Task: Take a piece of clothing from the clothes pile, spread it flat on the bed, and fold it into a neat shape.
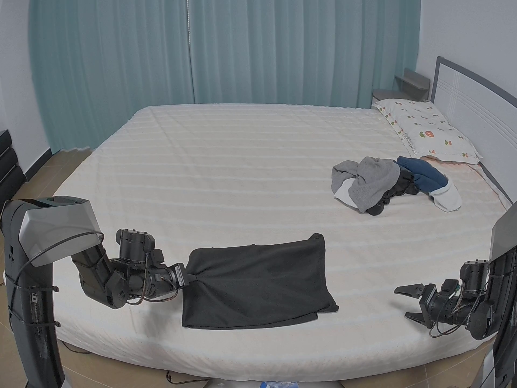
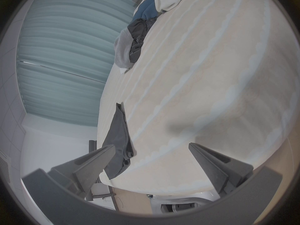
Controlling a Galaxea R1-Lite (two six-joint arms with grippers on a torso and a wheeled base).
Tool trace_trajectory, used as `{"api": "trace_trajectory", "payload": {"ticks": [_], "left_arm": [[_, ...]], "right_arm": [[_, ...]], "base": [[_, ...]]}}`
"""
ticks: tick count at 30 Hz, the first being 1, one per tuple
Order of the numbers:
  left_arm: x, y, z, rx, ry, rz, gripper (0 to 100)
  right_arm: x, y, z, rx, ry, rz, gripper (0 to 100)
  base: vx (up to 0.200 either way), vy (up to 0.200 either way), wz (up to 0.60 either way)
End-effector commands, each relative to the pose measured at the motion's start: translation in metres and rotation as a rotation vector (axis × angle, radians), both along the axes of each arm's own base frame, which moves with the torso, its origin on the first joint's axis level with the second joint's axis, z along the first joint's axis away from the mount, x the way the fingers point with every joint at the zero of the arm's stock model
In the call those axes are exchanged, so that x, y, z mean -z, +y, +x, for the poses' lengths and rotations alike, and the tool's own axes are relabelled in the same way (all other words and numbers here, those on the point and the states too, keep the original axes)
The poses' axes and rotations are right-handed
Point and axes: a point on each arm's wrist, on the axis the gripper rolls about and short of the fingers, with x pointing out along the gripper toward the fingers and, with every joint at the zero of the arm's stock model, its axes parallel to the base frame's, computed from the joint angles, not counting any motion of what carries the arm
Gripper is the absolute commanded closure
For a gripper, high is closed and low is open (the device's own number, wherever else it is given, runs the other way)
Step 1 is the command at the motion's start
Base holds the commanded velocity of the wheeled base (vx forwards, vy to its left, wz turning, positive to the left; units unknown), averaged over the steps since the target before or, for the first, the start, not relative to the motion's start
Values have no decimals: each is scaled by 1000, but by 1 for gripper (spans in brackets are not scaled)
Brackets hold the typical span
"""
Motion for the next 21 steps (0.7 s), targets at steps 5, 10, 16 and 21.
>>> {"api": "trace_trajectory", "payload": {"ticks": [5,10,16,21], "left_arm": [[-1,1,0,0,-6,3,100],[-2,1,0,0,-8,3,100],[-4,1,0,-1,-10,5,100],[-3,1,-1,-2,-9,6,100]], "right_arm": [[1,0,-4,0,13,1,0],[1,0,-4,-1,12,0,0],[1,0,-4,-1,12,0,0],[1,0,-4,-1,12,0,0]], "base": [[0,200,0],[0,200,0],[0,200,0],[0,200,0]]}}
